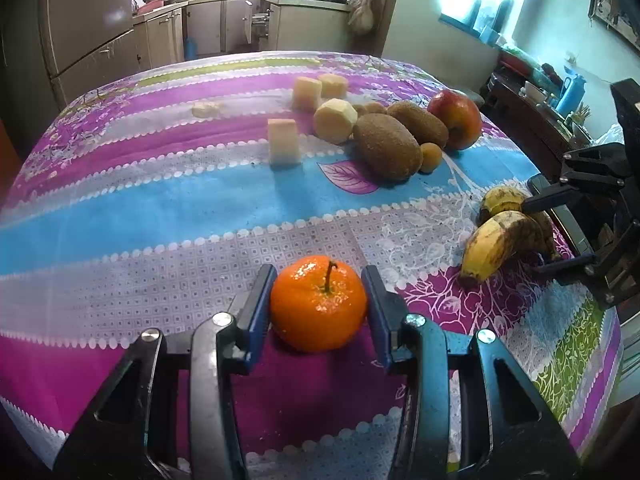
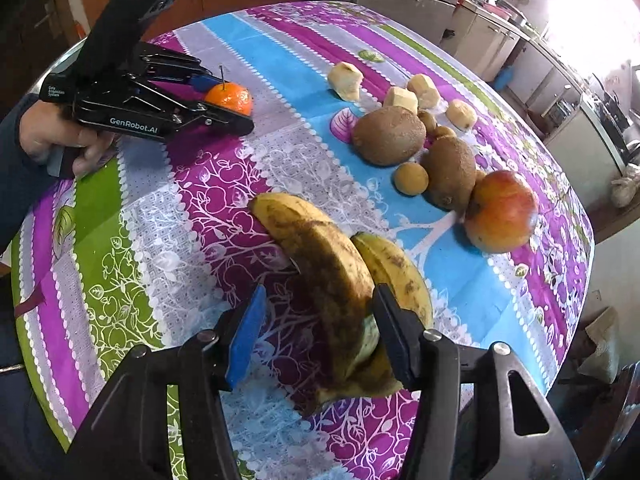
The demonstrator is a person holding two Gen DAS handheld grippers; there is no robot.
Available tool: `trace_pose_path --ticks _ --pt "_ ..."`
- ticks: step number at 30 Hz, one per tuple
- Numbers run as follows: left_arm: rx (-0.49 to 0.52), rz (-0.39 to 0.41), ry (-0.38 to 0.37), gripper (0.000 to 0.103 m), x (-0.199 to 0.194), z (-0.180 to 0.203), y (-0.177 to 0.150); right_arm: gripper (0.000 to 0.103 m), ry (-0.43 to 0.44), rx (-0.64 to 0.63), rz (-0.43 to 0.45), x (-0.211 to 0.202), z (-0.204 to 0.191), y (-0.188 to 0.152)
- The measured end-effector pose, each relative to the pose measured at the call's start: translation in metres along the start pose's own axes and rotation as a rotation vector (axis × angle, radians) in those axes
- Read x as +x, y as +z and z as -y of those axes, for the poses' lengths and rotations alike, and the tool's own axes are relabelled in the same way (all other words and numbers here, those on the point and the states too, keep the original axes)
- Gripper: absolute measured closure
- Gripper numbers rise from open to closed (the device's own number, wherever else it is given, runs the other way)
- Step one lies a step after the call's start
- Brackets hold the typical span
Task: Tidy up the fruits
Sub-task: 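Carry the orange and banana in both tools over the steel bowl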
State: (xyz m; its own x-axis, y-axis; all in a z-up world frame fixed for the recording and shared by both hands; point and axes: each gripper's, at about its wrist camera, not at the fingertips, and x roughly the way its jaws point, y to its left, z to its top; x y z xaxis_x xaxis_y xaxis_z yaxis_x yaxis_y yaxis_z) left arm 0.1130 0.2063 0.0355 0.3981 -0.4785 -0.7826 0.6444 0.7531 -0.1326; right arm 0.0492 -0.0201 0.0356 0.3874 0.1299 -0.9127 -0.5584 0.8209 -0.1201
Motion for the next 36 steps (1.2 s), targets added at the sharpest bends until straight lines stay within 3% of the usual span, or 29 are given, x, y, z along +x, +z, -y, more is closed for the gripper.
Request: trace_pose_path --ticks 6,13,17,20,25,33,36 --pt "-0.009 0.003 -0.009 0.059 0.0 -0.001 0.0 0.046 -0.035 0.002 -0.06 0.01 0.004 0.004" --pt "-0.013 0.005 -0.013 0.058 0.0 -0.002 0.0 0.038 -0.037 0.01 -0.058 0.014 -0.001 0.007" --pt "-0.021 0.007 -0.014 0.058 0.0 -0.002 0.0 0.036 0.066 0.042 -0.019 -0.009 -0.006 0.001" --pt "-0.018 0.006 -0.011 0.058 0.0 -0.002 0.0 0.037 0.037 0.055 -0.004 -0.016 -0.004 -0.001" --pt "-0.019 0.007 -0.013 0.058 0.0 -0.002 0.0 0.037 0.014 0.066 -0.053 0.008 0.002 -0.001" --pt "-0.015 0.006 -0.008 0.058 0.0 -0.002 0.0 0.037 0.038 0.105 -0.028 0.026 0.003 0.006" --pt "-0.007 0.008 0.016 0.059 -0.001 0.0 -0.001 0.053 -0.005 0.136 0.004 0.024 0.006 0.004"
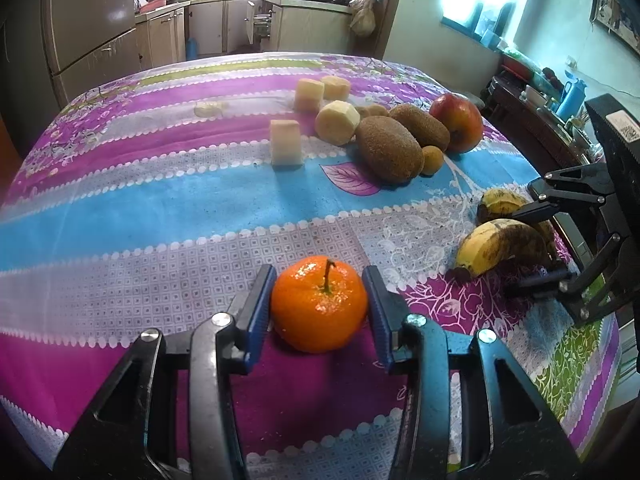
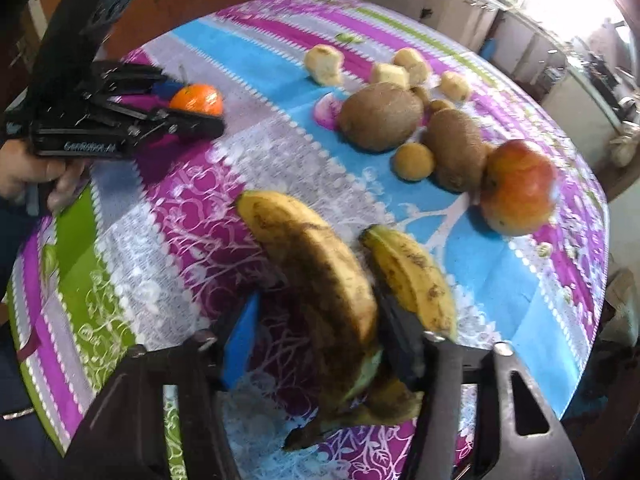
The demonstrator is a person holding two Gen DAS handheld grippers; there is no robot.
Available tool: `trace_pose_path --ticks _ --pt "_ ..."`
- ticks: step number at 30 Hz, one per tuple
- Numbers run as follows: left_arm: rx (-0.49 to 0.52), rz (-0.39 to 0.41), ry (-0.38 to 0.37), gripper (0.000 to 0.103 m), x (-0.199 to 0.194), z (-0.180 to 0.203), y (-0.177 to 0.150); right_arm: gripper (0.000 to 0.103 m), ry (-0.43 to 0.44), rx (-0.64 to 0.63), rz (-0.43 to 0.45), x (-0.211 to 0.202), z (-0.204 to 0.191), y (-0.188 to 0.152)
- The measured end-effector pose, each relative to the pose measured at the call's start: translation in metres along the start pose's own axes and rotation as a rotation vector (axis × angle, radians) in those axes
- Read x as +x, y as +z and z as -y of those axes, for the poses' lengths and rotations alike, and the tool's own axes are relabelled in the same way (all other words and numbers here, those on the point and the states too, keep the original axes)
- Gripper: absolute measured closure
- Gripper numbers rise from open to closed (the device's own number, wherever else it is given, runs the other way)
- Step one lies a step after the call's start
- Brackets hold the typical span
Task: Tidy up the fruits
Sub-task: 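Carry the orange and banana in both tools over the steel bowl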
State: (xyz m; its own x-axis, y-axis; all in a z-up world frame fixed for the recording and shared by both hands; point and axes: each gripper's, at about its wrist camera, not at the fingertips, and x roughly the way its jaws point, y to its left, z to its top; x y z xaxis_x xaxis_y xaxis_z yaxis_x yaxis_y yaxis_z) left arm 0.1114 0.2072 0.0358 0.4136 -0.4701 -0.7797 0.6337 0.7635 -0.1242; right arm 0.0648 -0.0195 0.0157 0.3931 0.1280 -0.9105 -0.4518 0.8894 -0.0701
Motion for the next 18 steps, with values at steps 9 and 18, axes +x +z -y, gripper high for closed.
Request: trace_pose_path --ticks 9,18 --pt "0.008 0.025 0.051 0.06 -0.009 0.007 -0.002 0.063 -0.032 0.119 0.121 -0.026 0.013 -0.018" --pt "0.002 0.191 0.085 0.06 -0.092 0.021 0.007 0.064 -0.042 0.164 0.308 -0.095 0.004 0.005"
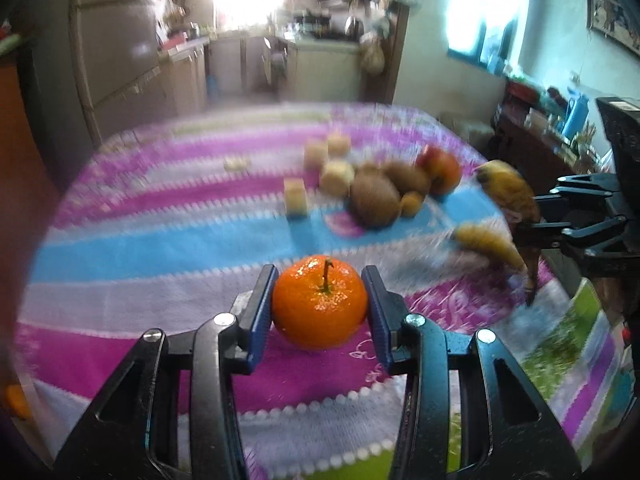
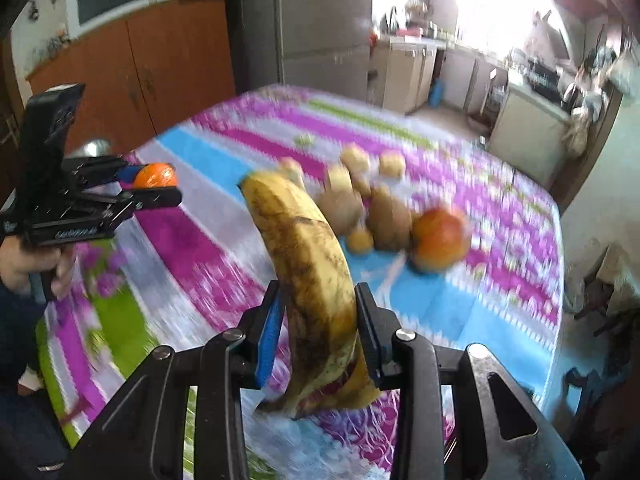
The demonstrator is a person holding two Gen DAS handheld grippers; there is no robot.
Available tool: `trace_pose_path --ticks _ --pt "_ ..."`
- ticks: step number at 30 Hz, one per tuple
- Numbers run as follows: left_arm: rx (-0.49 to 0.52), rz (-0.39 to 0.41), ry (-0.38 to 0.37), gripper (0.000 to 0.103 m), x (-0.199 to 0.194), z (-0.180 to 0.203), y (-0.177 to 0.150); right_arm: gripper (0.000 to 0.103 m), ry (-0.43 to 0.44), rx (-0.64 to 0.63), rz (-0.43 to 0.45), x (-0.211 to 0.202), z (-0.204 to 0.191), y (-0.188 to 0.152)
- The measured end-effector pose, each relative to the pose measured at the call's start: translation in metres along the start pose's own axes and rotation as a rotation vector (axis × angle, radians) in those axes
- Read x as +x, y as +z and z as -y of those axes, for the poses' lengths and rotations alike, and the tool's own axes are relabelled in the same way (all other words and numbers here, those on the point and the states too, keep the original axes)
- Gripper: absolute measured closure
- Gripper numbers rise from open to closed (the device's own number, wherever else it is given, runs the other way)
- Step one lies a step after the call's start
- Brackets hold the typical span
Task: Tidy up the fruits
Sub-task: 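Carry the orange and banana in both tools over the steel bowl, then open both tools to drop the orange and banana into the bowl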
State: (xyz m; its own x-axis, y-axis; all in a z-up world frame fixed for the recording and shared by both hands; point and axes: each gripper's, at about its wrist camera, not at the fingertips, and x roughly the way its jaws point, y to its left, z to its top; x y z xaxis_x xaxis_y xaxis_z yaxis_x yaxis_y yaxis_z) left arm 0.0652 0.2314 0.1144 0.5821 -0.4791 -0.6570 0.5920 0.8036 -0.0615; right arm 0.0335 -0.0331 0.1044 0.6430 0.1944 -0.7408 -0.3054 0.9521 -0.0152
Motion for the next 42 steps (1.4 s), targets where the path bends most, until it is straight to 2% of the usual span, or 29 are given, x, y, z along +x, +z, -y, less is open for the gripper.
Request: trace_pose_path --ticks 4,8,12,18,23,30,42 --pt "-0.014 0.103 0.05 0.06 -0.062 -0.014 0.008 0.066 0.032 -0.023 0.109 -0.029 -0.03 0.035" --pt "-0.046 0.173 0.137 0.06 -0.117 -0.042 0.003 0.066 0.071 -0.067 0.205 -0.044 -0.072 0.076" --pt "-0.111 0.213 0.236 0.06 -0.166 -0.085 -0.015 0.066 0.146 -0.11 0.244 -0.046 -0.121 0.106" --pt "-0.254 0.224 0.374 0.06 -0.213 -0.159 -0.055 0.066 0.283 -0.196 0.251 -0.029 -0.213 0.143" --pt "-0.333 0.152 0.422 0.06 -0.214 -0.202 -0.089 0.066 0.37 -0.227 0.203 -0.001 -0.277 0.158" --pt "-0.39 0.077 0.391 0.06 -0.191 -0.222 -0.116 0.066 0.434 -0.246 0.099 0.047 -0.338 0.161" --pt "-0.424 0.017 0.347 0.06 -0.185 -0.233 -0.141 0.066 0.461 -0.271 -0.015 0.087 -0.365 0.133"
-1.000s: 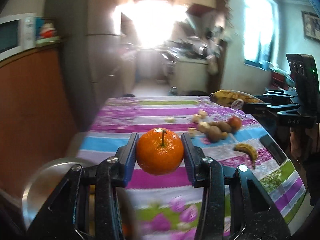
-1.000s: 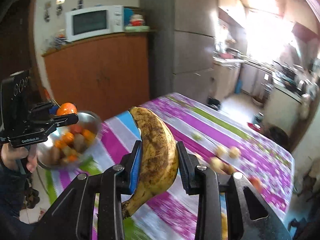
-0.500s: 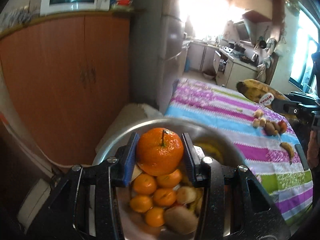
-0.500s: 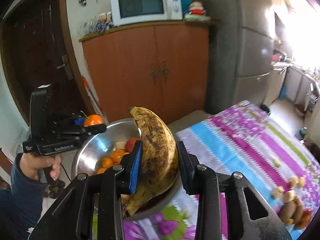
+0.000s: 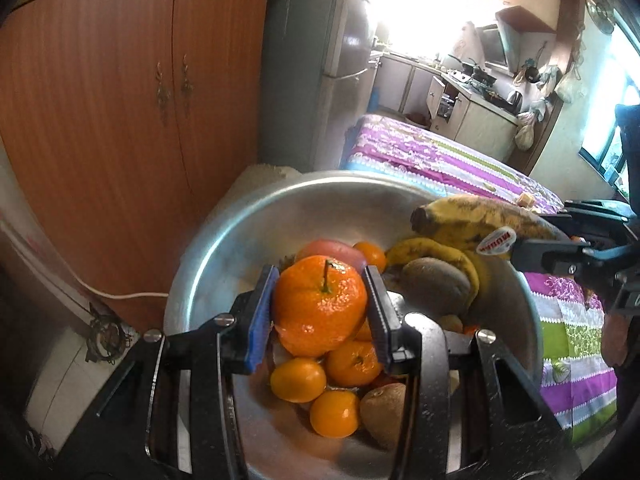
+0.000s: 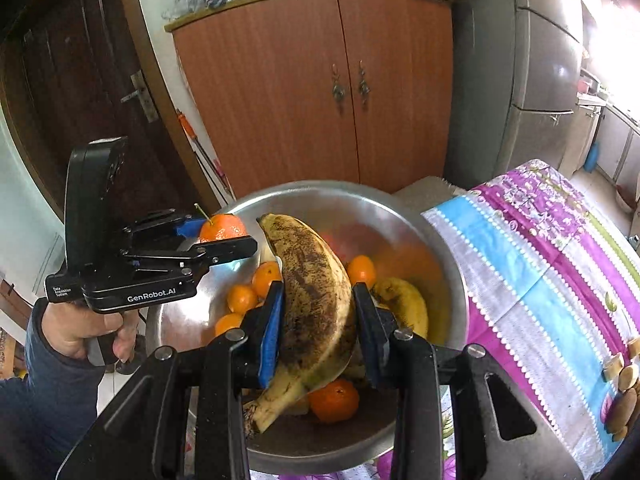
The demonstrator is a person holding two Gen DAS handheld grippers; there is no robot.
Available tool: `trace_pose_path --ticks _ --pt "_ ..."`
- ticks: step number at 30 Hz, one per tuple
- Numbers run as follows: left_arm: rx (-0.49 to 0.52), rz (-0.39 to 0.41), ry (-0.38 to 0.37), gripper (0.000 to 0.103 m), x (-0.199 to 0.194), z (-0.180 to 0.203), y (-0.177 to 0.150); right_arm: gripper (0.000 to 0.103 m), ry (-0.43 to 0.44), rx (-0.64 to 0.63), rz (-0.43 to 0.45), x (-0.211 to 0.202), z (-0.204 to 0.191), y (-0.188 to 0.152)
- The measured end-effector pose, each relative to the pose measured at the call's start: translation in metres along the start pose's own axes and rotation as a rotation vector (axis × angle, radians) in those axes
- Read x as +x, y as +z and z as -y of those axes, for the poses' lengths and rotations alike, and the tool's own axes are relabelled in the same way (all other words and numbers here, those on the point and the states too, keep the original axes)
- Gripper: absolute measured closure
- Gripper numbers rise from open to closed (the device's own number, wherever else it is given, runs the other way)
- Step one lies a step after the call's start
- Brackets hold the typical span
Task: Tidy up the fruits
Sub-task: 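Open both tools to drop the orange and banana into the bowl, then move both tools back to the fruit pile on the tablecloth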
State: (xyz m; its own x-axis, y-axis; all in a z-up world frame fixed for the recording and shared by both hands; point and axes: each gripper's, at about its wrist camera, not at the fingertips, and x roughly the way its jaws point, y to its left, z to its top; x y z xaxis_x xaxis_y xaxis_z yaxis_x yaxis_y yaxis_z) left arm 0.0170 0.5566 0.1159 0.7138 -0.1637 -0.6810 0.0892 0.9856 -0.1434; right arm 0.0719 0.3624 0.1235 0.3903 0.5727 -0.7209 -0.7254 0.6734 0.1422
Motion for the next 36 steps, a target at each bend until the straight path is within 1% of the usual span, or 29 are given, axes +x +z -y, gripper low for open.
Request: trace_pose_path --ticks 4,11,17,18,19,20,21,23,25,27,29,30,31,32,33,35,36 --pt "0.001 -0.016 -0.004 0.059 0.002 0.0 -0.001 0.066 0.004 -0.002 -0.017 0.005 -0.004 -0.002" --pt "0.003 -0.007 -0.005 0.059 0.0 -0.001 0.0 0.066 0.002 0.005 -0.049 0.019 -0.004 -0.005" --pt "-0.007 -0.017 -0.009 0.058 0.007 -0.003 -0.002 0.066 0.002 0.004 -0.099 0.036 -0.002 -0.014" --pt "-0.008 -0.015 -0.01 0.053 0.007 -0.003 -0.002 0.066 0.001 0.007 -0.104 0.039 -0.001 -0.016" --pt "-0.007 -0.012 -0.008 0.044 0.006 -0.002 -0.001 0.065 0.0 0.01 -0.106 0.04 0.0 -0.018" --pt "-0.003 -0.007 -0.003 0.041 0.006 -0.001 0.0 0.065 -0.002 0.014 -0.107 0.042 0.002 -0.019" --pt "-0.001 -0.005 -0.002 0.039 0.005 -0.001 0.0 0.065 -0.003 0.018 -0.108 0.043 0.004 -0.02" --pt "0.001 -0.003 -0.002 0.038 0.005 0.001 0.001 0.063 -0.001 0.028 -0.103 0.042 0.008 -0.022" --pt "0.005 -0.002 0.002 0.034 0.004 0.004 0.002 0.063 0.013 0.041 -0.09 0.038 0.011 -0.021" --pt "0.008 -0.002 0.008 0.031 0.005 0.007 0.004 0.06 0.023 0.046 -0.074 0.032 0.013 -0.021" --pt "0.01 0.002 0.011 0.031 0.003 0.01 0.005 0.053 0.011 0.051 -0.031 0.017 0.014 -0.021" --pt "0.01 0.016 0.011 0.031 -0.001 0.014 0.007 0.052 0.001 0.054 0.02 0.003 0.014 -0.022" --pt "0.013 0.034 0.008 0.031 -0.007 0.019 0.009 0.049 -0.012 0.054 0.073 -0.012 0.016 -0.024" --pt "0.019 0.058 0.004 0.031 -0.014 0.025 0.012 0.041 -0.037 0.054 0.138 -0.032 0.018 -0.03" --pt "0.027 0.081 0.0 0.031 -0.022 0.032 0.014 0.037 -0.077 0.056 0.215 -0.055 0.022 -0.037" --pt "0.065 0.14 -0.036 0.03 -0.042 0.054 0.021 0.025 -0.166 0.056 0.333 -0.093 0.034 -0.055" --pt "0.106 0.187 -0.072 0.029 -0.058 0.076 0.025 0.02 -0.23 0.057 0.385 -0.114 0.043 -0.069"
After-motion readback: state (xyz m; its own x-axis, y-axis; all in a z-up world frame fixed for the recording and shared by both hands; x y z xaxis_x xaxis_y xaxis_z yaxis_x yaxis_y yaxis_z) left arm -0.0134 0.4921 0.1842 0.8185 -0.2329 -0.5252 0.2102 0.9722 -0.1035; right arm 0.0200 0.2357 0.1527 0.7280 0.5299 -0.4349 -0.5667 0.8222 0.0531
